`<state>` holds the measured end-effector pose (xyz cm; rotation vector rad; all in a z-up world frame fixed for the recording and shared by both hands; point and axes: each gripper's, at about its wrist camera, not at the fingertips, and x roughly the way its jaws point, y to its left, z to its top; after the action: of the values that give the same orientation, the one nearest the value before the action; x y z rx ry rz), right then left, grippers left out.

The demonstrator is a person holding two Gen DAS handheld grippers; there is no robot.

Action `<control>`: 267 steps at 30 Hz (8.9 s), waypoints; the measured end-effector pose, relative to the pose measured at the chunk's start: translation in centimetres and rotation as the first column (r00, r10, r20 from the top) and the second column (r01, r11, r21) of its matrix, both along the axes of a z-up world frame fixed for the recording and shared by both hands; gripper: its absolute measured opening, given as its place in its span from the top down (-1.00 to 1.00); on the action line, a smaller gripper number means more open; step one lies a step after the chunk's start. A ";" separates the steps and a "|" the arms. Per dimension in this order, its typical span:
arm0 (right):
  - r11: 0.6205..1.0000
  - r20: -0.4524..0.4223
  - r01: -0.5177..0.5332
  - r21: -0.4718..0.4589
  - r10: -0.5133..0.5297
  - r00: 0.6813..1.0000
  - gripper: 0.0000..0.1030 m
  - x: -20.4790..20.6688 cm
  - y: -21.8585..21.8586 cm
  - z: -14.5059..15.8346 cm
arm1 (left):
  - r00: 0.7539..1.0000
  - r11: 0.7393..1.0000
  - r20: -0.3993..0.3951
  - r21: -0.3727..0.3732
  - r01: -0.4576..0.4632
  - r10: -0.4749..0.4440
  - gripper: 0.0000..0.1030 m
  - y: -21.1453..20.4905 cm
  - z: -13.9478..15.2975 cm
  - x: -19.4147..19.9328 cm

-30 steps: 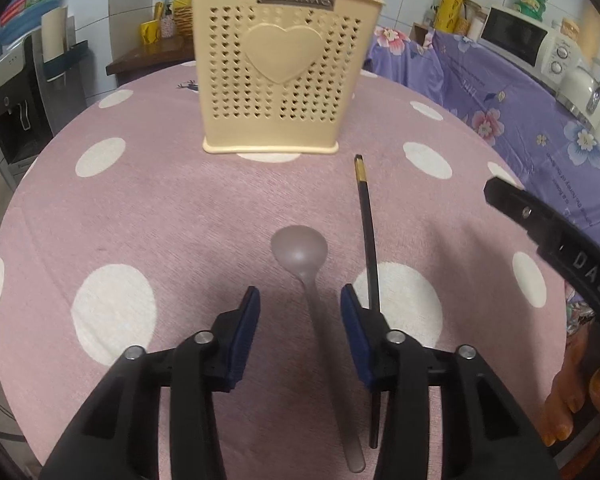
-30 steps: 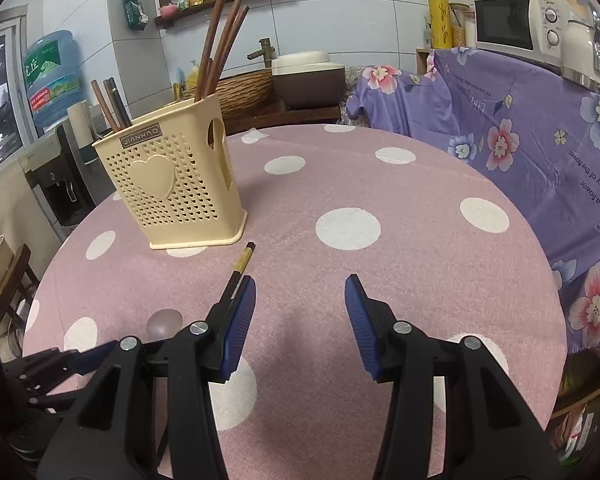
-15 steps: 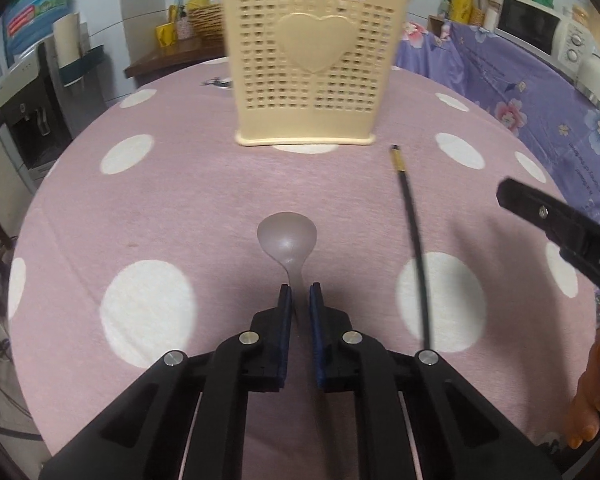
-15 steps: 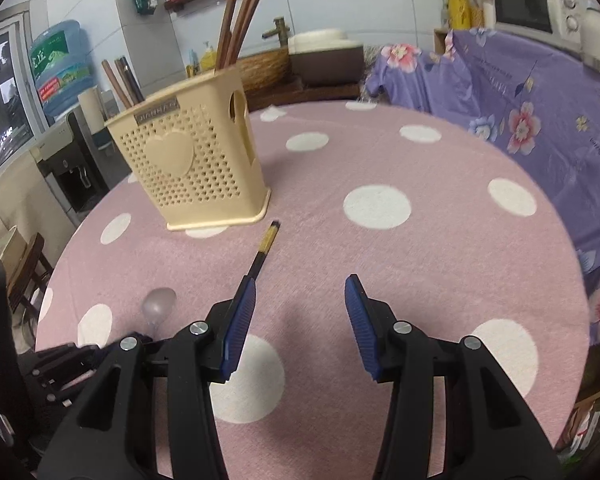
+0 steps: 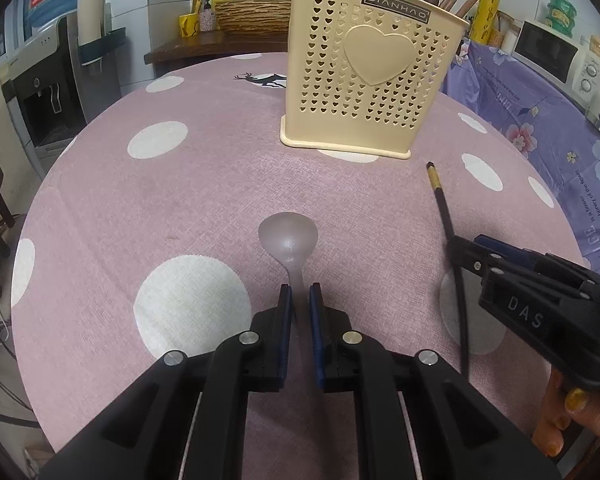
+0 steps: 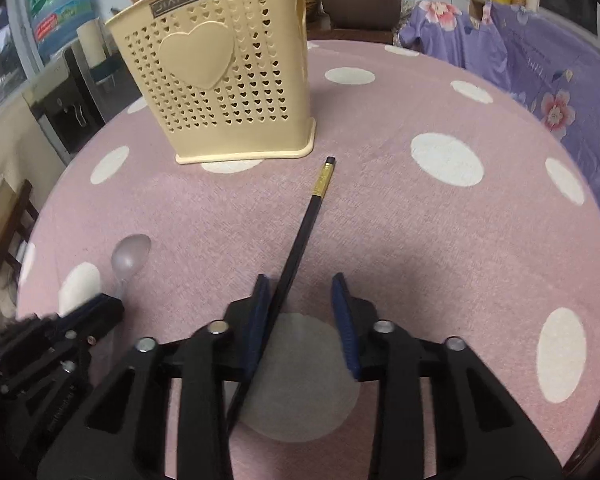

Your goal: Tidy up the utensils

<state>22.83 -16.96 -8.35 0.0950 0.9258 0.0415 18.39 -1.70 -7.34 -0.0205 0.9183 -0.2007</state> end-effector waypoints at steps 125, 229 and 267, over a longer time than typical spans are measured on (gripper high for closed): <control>0.969 0.419 -0.126 0.211 0.026 0.907 0.85 -6.5 -9.6 13.4 | 0.945 0.990 0.313 -0.133 -0.052 0.092 0.29 1.3 9.5 -0.5; 0.989 0.615 -0.080 -0.125 0.140 0.776 -0.89 -24.2 -1.8 7.1 | 0.767 0.993 0.632 -0.087 -0.077 0.115 -0.90 1.8 7.0 -18.7; 0.989 0.612 -0.080 -0.125 0.141 0.778 -0.89 -24.0 -2.2 6.9 | 0.774 0.993 0.623 -0.090 -0.073 0.113 -0.90 2.0 7.1 -18.7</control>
<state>-1.18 -19.12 -1.42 -0.0616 0.2632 0.1320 -0.33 0.28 -0.27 -0.0518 0.2335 -0.1275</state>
